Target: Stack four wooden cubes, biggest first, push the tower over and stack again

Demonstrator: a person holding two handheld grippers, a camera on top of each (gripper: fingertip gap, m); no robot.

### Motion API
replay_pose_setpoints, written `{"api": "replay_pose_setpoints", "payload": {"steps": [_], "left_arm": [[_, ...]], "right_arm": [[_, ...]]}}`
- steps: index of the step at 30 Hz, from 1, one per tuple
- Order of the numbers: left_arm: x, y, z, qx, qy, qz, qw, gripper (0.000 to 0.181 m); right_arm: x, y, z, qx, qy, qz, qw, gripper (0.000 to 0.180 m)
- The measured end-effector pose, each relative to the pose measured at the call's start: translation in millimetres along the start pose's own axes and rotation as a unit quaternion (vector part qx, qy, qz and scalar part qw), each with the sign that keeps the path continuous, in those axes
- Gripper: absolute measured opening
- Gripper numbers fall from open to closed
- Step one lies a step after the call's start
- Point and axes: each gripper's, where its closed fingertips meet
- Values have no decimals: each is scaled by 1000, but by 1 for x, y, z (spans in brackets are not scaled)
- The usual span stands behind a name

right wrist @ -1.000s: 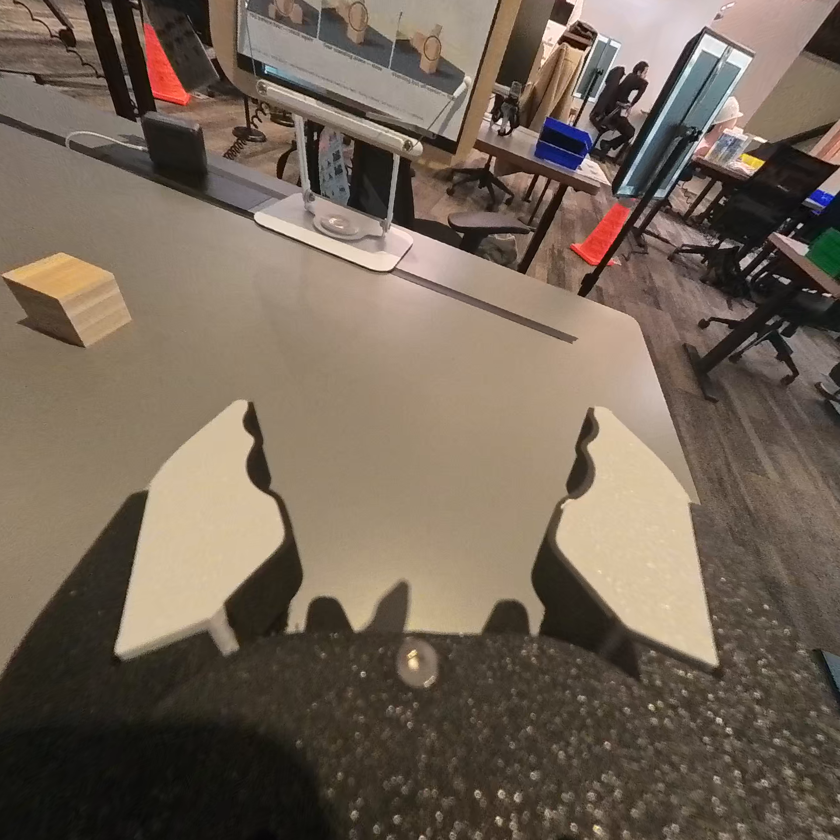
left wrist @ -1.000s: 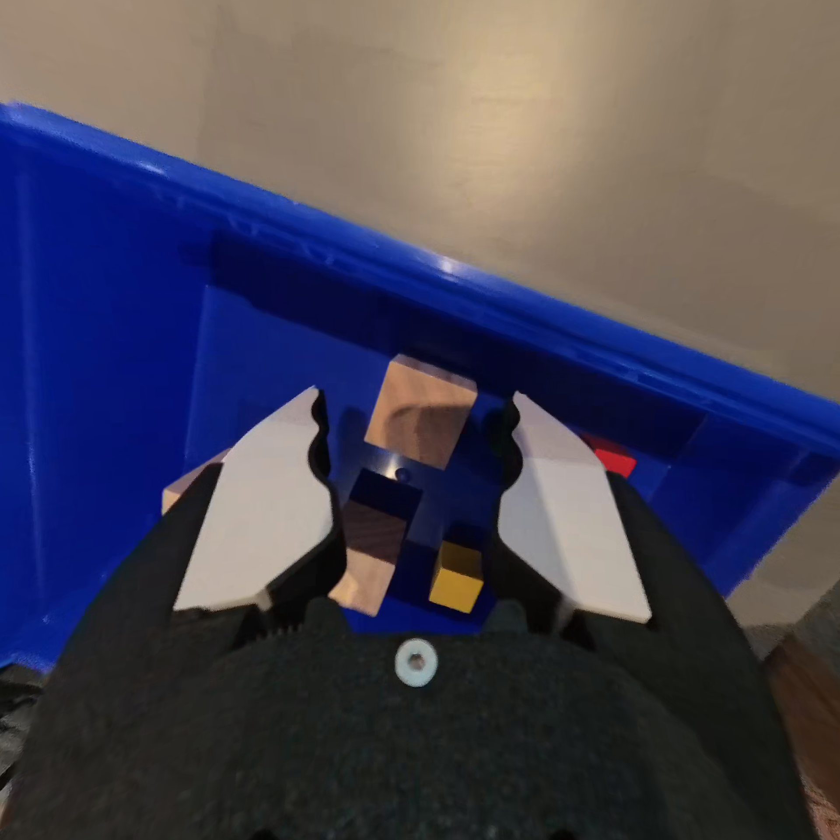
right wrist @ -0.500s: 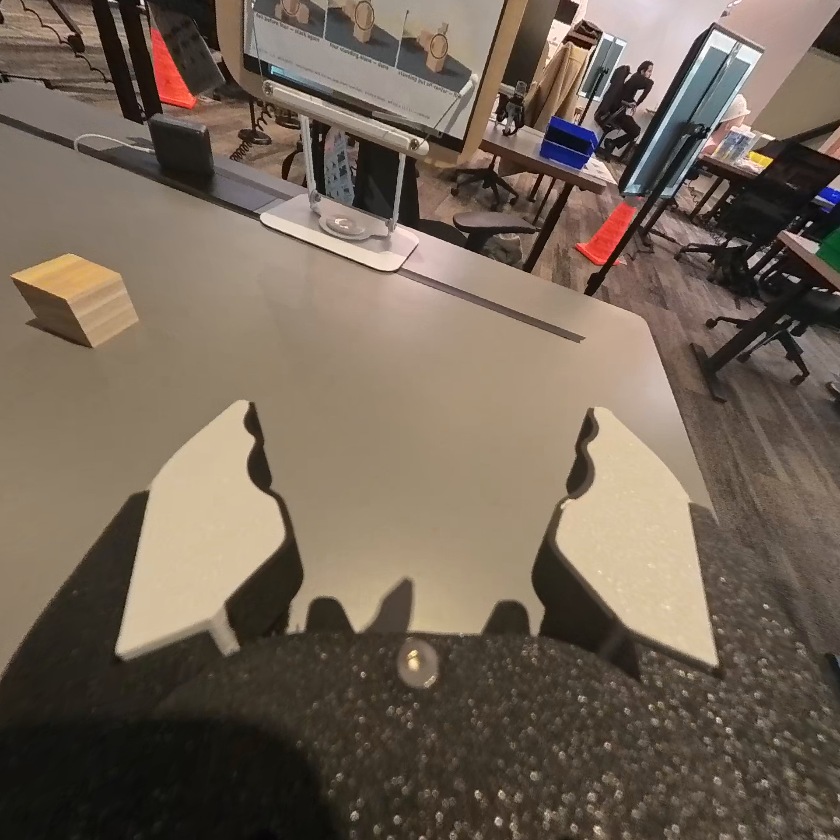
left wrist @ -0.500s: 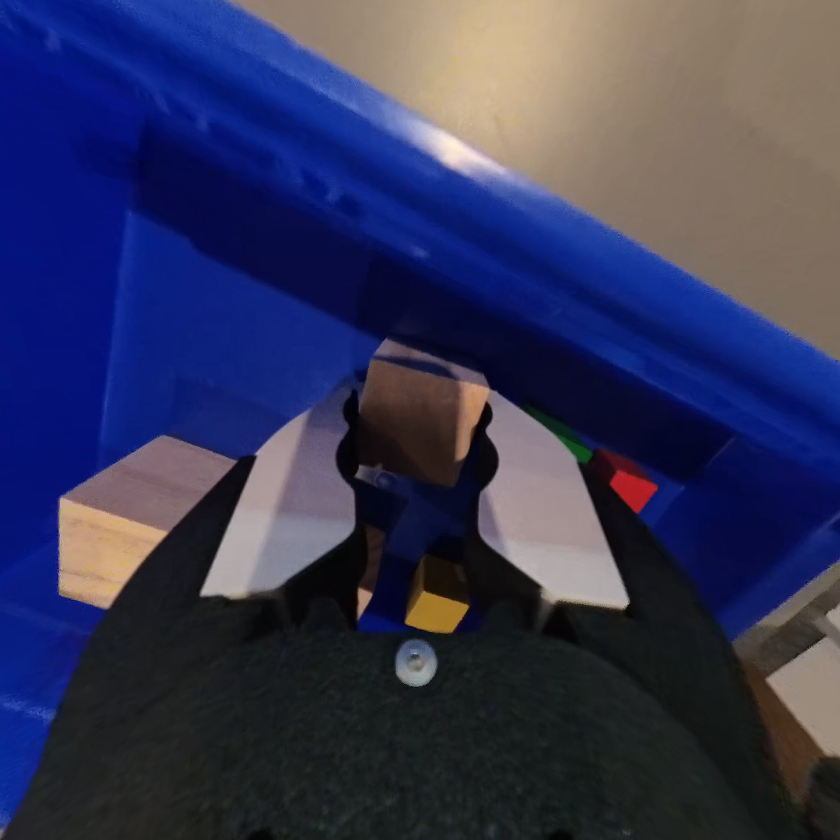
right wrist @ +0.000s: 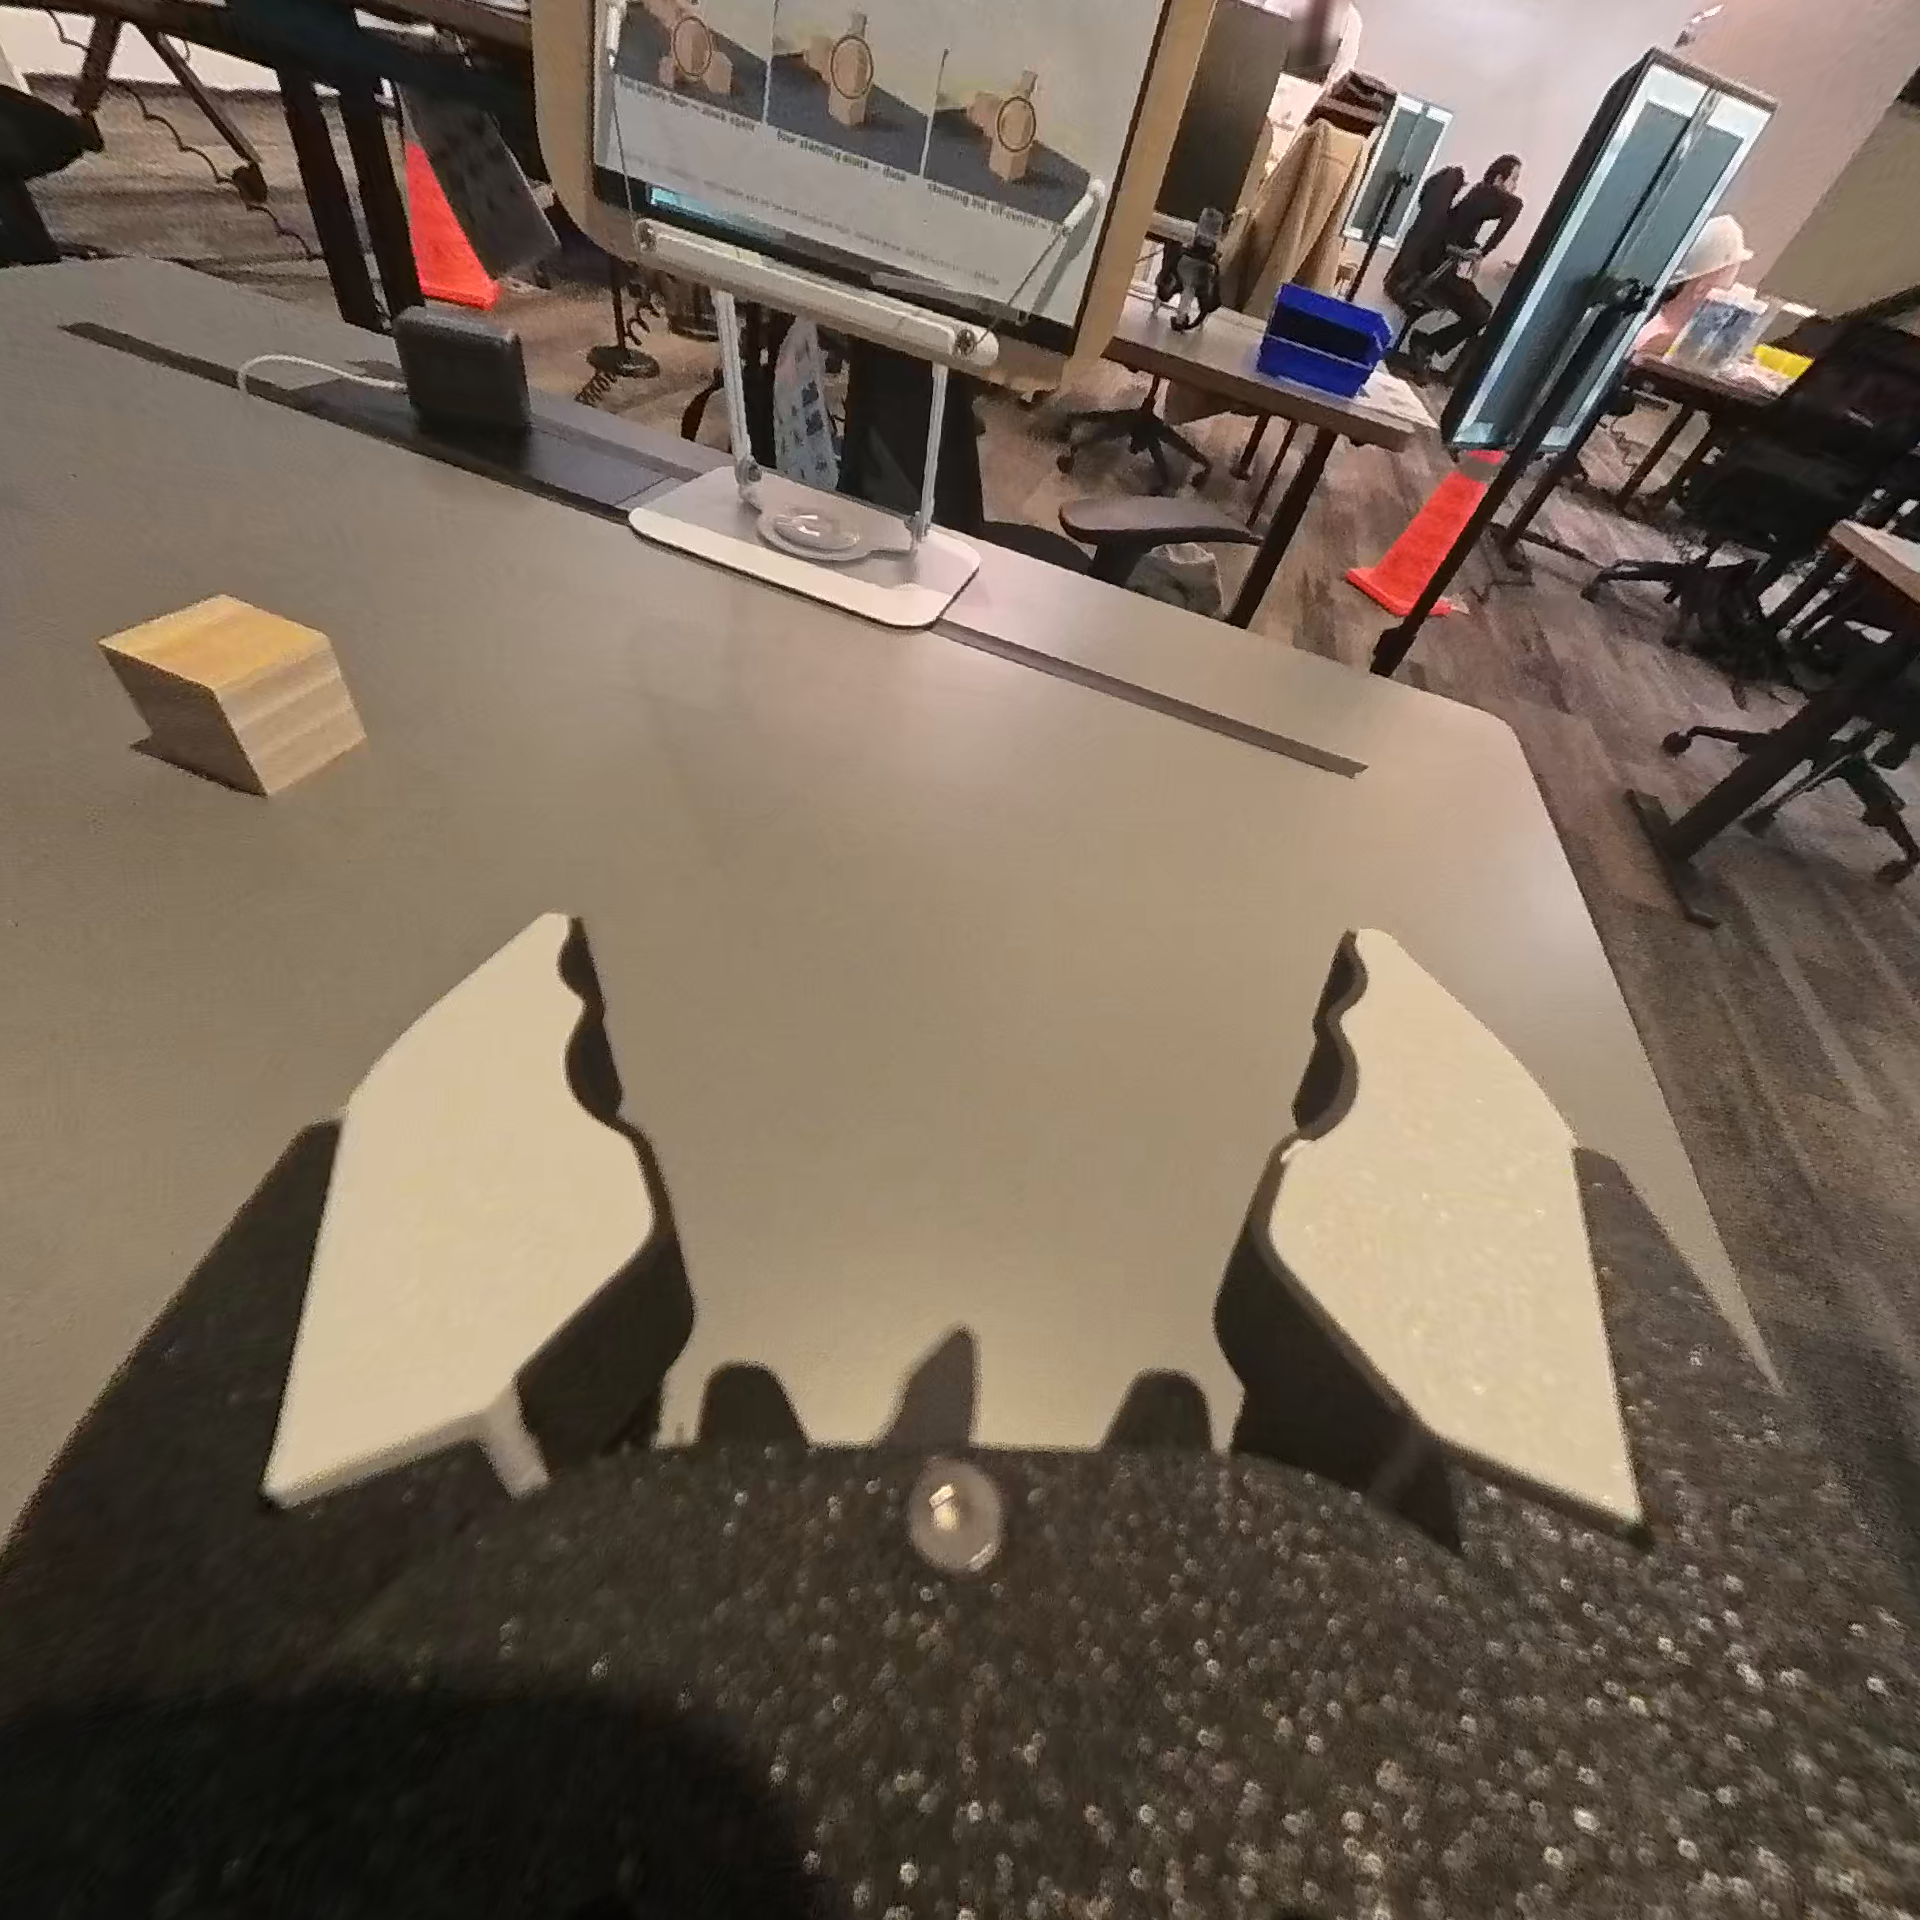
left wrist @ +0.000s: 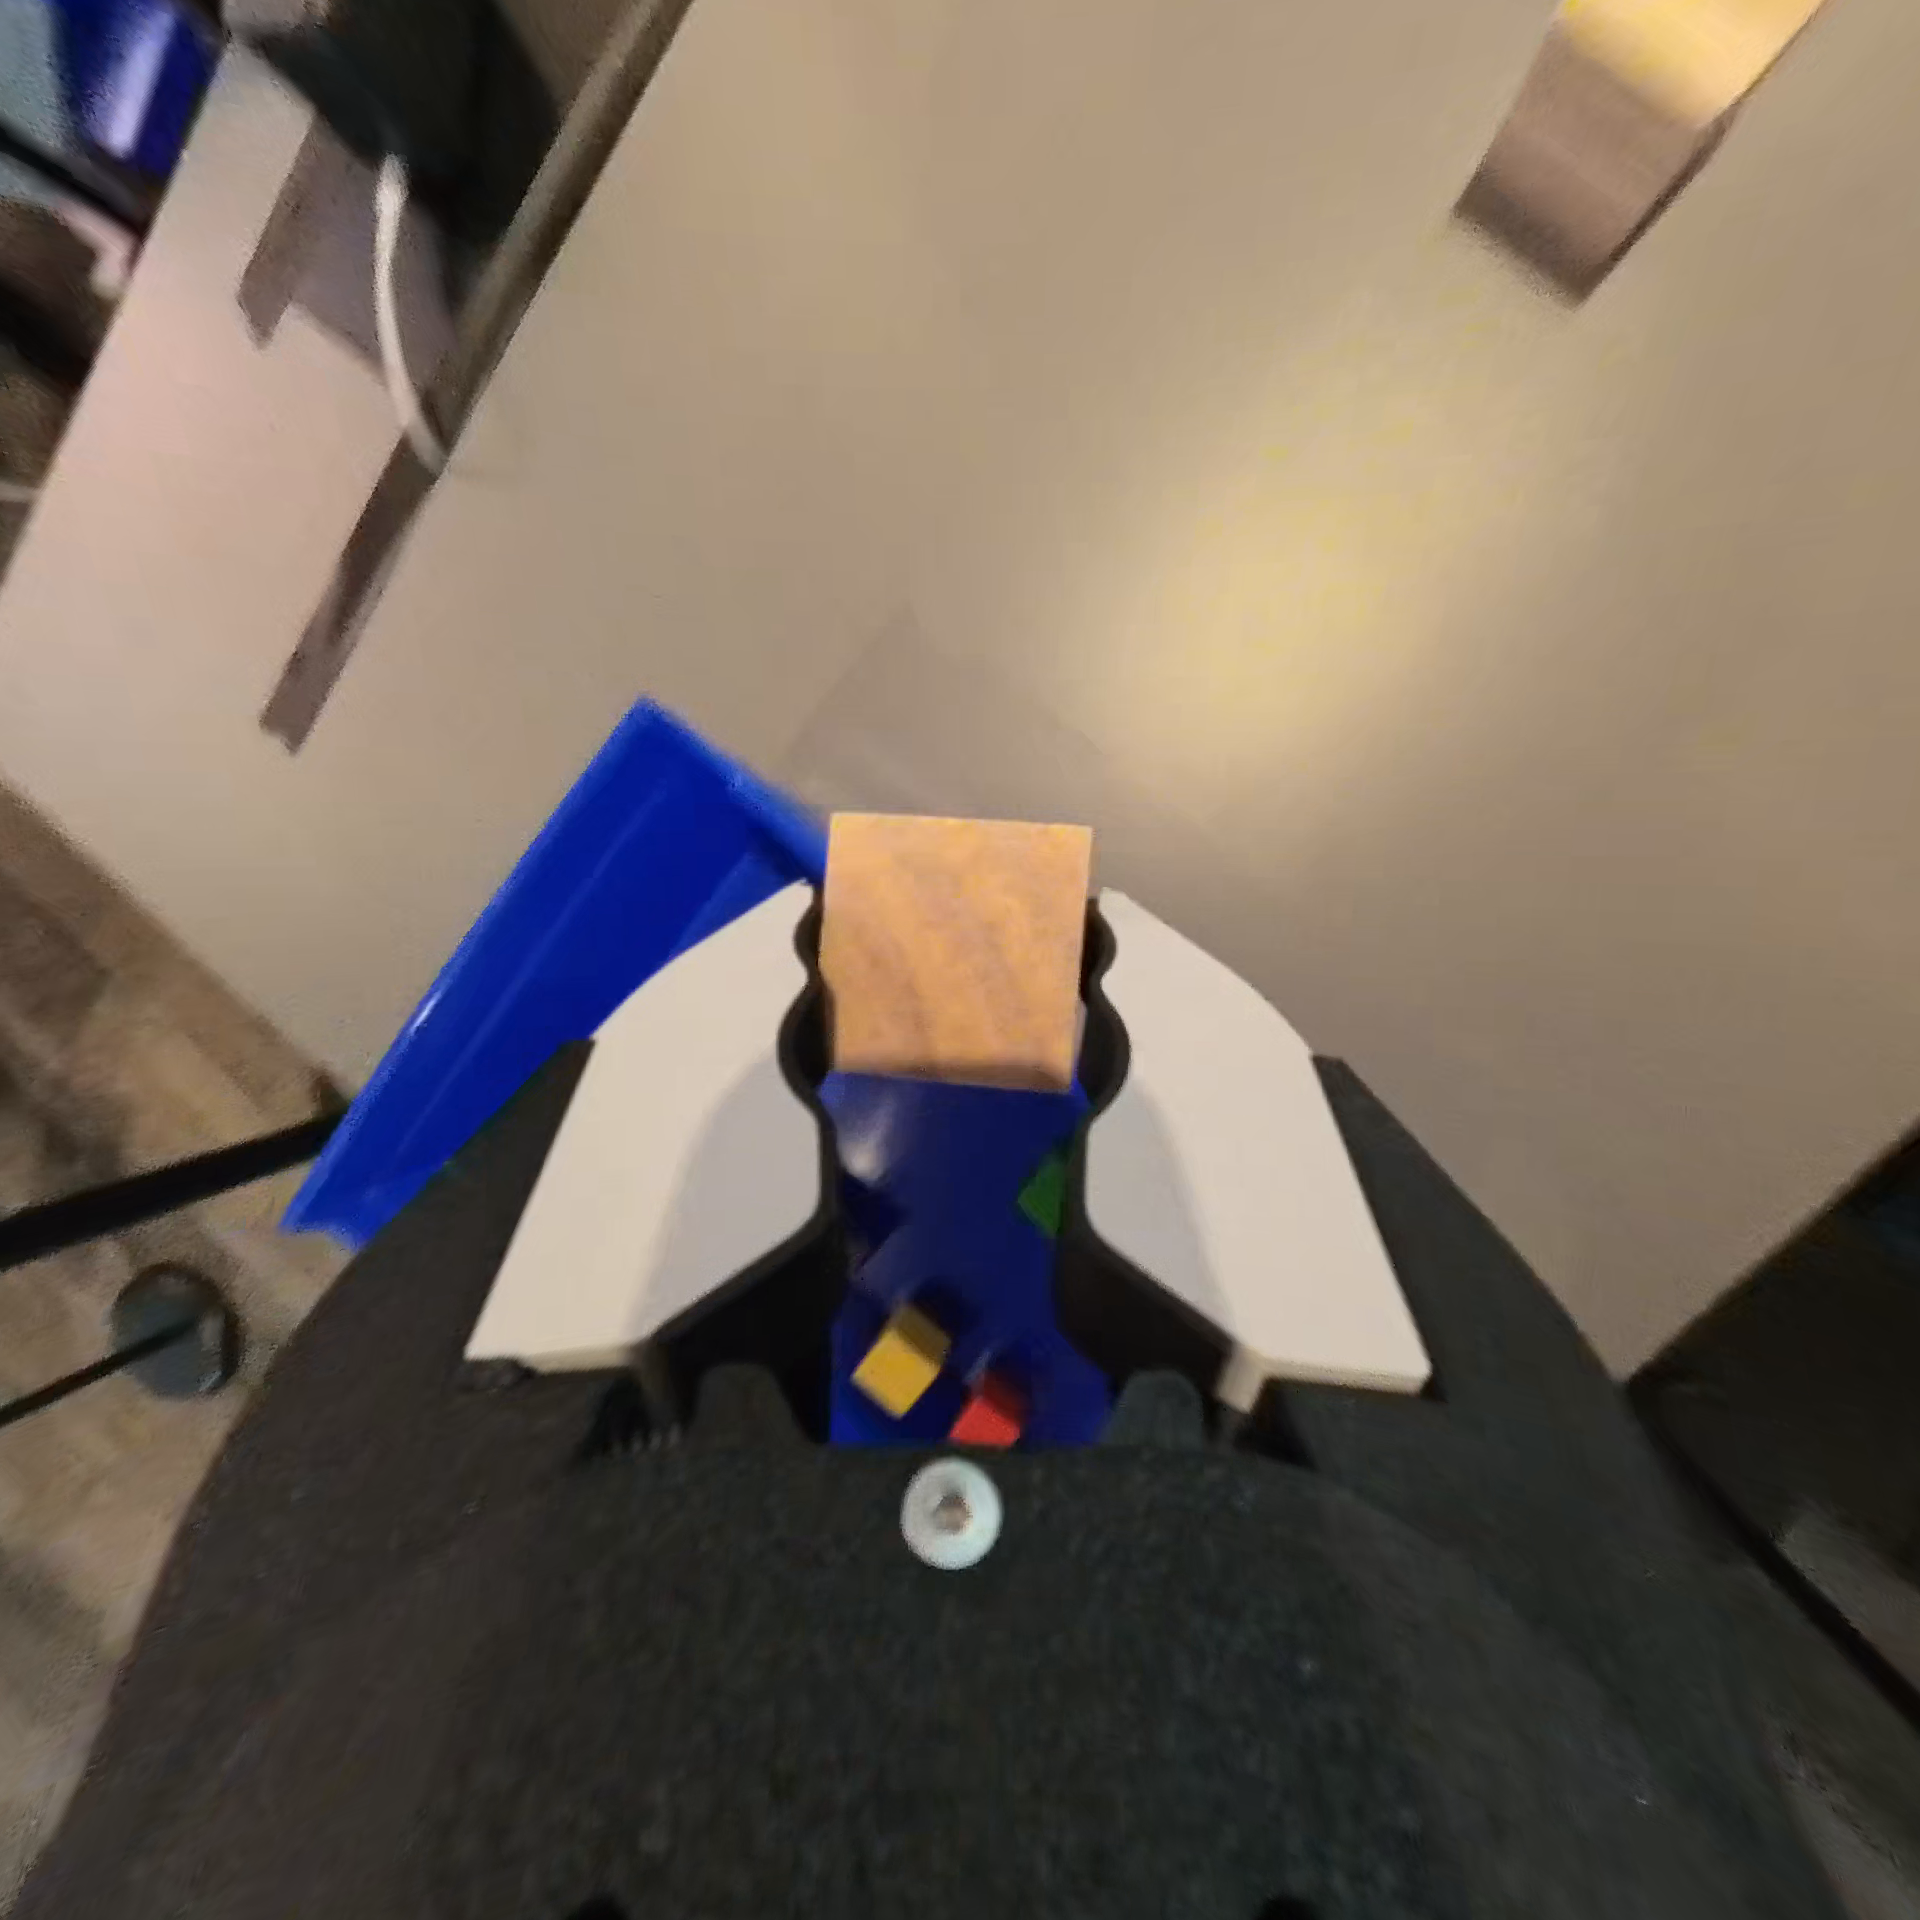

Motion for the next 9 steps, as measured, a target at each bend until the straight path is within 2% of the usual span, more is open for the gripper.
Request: {"api": "replay_pose_setpoints", "payload": {"steps": [1,5,9], "left_arm": [[16,2,8,-13,-3,17,1000,46],[79,-12,57,-42,-72,31,996,46],[137,-57,126,-96,-134,49,985,46]], "right_arm": [[-1,1,0,1,0,1,1000,127],[-5,6,5,-1,-5,5,1000,127],[-8,8,8,3,-17,9,1000,127]]}}
Point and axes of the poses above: each gripper's, where its closed fingertips meet, y back along the fingers, x out of its top, z = x × y across the jaws, and after that the axes turned 15 degrees about -y, right-handed
